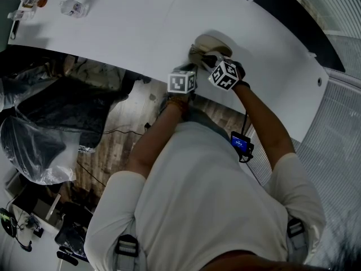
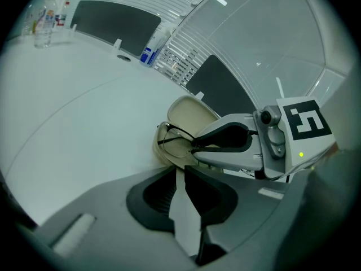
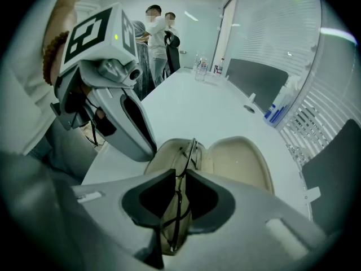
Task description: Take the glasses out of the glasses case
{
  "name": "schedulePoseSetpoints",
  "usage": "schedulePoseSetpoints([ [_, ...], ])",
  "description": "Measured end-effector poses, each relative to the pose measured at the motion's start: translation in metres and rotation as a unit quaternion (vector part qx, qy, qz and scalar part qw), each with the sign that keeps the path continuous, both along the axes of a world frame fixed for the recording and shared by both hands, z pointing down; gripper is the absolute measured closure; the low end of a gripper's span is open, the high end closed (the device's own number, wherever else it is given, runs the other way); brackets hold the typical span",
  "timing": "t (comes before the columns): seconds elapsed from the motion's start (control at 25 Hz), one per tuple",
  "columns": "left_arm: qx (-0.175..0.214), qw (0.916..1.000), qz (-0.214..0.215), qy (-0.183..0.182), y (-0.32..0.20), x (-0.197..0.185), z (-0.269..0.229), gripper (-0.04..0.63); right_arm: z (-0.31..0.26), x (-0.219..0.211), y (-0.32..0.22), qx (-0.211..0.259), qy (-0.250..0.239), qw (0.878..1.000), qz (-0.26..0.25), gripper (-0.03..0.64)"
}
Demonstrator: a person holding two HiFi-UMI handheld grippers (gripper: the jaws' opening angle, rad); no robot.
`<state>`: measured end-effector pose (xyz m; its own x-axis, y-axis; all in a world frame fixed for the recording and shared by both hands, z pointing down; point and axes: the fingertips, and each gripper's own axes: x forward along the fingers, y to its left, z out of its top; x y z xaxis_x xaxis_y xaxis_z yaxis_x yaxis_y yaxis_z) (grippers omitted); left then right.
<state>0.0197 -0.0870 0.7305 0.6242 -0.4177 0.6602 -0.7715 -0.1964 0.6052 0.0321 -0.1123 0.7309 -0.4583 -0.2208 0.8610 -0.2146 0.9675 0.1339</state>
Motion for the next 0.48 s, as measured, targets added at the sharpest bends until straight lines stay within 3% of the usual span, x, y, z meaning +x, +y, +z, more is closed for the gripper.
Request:
schedulePoseSetpoints([
  [0.16,0.002,1.0,0.001,-0.001,-0.001,0.0,-0.002,0.543,-0.004,-0.004,0.004,-0.01,-0.01,1.0,-0.001,0.597],
  [0.48,0.011,0.9999,0.003,-0.002,-0.006,0.0,-0.011,0.541,-0.017,-0.005,0.004,-0.02,-0.035,0.999,0.012,0.597],
])
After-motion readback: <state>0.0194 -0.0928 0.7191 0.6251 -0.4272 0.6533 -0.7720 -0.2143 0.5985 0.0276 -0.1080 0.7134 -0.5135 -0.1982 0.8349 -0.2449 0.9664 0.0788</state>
